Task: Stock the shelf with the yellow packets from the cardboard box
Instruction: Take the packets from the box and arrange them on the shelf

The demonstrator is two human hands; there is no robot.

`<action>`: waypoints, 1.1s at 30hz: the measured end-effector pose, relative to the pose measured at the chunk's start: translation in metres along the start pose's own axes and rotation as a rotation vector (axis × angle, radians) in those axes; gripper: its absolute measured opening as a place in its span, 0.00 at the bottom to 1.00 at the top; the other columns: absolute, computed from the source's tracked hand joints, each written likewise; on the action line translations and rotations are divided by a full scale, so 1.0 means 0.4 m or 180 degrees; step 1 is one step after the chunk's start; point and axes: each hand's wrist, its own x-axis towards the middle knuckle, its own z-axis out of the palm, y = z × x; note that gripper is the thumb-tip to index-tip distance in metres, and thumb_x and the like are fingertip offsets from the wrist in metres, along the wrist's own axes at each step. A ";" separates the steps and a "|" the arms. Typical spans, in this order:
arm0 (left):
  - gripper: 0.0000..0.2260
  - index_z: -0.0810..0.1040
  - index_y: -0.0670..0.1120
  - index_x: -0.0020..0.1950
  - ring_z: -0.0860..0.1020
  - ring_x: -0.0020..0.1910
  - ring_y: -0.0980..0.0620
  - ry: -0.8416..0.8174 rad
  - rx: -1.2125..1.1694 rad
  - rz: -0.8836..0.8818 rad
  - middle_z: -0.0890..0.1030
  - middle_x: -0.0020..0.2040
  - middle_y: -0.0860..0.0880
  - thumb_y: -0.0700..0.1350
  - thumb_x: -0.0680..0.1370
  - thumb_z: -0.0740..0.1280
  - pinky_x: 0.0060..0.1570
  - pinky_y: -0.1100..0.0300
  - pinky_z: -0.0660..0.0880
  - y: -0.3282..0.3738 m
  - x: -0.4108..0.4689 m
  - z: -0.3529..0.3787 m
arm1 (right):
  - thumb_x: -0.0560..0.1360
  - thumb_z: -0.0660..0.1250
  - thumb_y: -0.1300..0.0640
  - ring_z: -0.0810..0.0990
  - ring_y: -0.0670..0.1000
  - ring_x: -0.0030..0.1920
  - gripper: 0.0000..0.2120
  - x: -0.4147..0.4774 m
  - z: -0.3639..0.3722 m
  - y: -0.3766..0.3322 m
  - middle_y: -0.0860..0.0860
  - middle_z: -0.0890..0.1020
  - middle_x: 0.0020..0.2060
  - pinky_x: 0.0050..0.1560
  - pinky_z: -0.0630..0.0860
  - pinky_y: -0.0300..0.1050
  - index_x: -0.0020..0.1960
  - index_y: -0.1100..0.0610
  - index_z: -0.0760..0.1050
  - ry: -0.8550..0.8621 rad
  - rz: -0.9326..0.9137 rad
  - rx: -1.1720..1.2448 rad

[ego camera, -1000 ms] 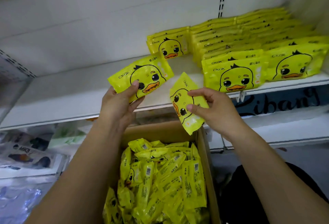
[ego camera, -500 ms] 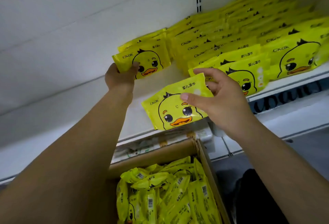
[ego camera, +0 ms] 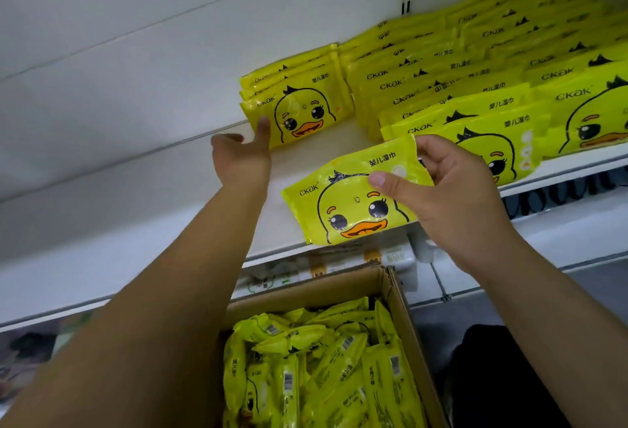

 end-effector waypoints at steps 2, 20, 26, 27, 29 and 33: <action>0.19 0.76 0.43 0.49 0.77 0.42 0.48 -0.0182 -0.0467 -0.0059 0.78 0.40 0.49 0.60 0.81 0.66 0.38 0.60 0.71 -0.009 -0.063 -0.036 | 0.69 0.78 0.61 0.87 0.48 0.46 0.18 -0.008 0.001 -0.001 0.47 0.88 0.45 0.47 0.83 0.43 0.57 0.56 0.80 0.0046 0.0006 0.0153; 0.13 0.80 0.46 0.61 0.84 0.59 0.47 -0.1041 -0.2675 -0.1164 0.86 0.58 0.45 0.51 0.84 0.61 0.58 0.47 0.80 -0.113 -0.518 -0.274 | 0.78 0.68 0.42 0.80 0.39 0.51 0.08 -0.144 0.041 -0.022 0.40 0.84 0.48 0.51 0.76 0.40 0.48 0.46 0.81 0.0087 0.0956 0.0685; 0.16 0.78 0.46 0.67 0.85 0.55 0.48 -0.0926 -0.3183 -0.1595 0.87 0.55 0.47 0.51 0.84 0.62 0.63 0.45 0.77 -0.122 -0.577 -0.300 | 0.60 0.74 0.32 0.82 0.55 0.61 0.36 -0.162 0.043 -0.028 0.50 0.85 0.58 0.67 0.73 0.62 0.62 0.51 0.81 -0.0150 0.1161 0.1041; 0.16 0.78 0.46 0.68 0.85 0.54 0.48 -0.0847 -0.3229 -0.1651 0.87 0.55 0.46 0.51 0.83 0.62 0.63 0.44 0.78 -0.123 -0.579 -0.300 | 0.59 0.76 0.32 0.81 0.55 0.62 0.37 -0.163 0.044 -0.025 0.50 0.84 0.59 0.68 0.73 0.61 0.63 0.50 0.81 -0.0260 0.1188 0.1056; 0.17 0.78 0.46 0.68 0.86 0.53 0.48 -0.0698 -0.3331 -0.1710 0.87 0.55 0.46 0.52 0.83 0.63 0.59 0.44 0.79 -0.124 -0.577 -0.299 | 0.65 0.76 0.35 0.82 0.55 0.61 0.33 -0.162 0.044 -0.024 0.51 0.84 0.58 0.65 0.75 0.57 0.64 0.52 0.80 -0.0503 0.1300 0.1176; 0.17 0.78 0.45 0.67 0.87 0.51 0.48 -0.0684 -0.3564 -0.1609 0.87 0.55 0.45 0.53 0.84 0.60 0.52 0.46 0.81 -0.122 -0.562 -0.298 | 0.79 0.67 0.51 0.86 0.59 0.51 0.15 -0.161 0.043 -0.024 0.57 0.86 0.53 0.51 0.82 0.54 0.61 0.59 0.79 -0.0953 0.1256 0.1144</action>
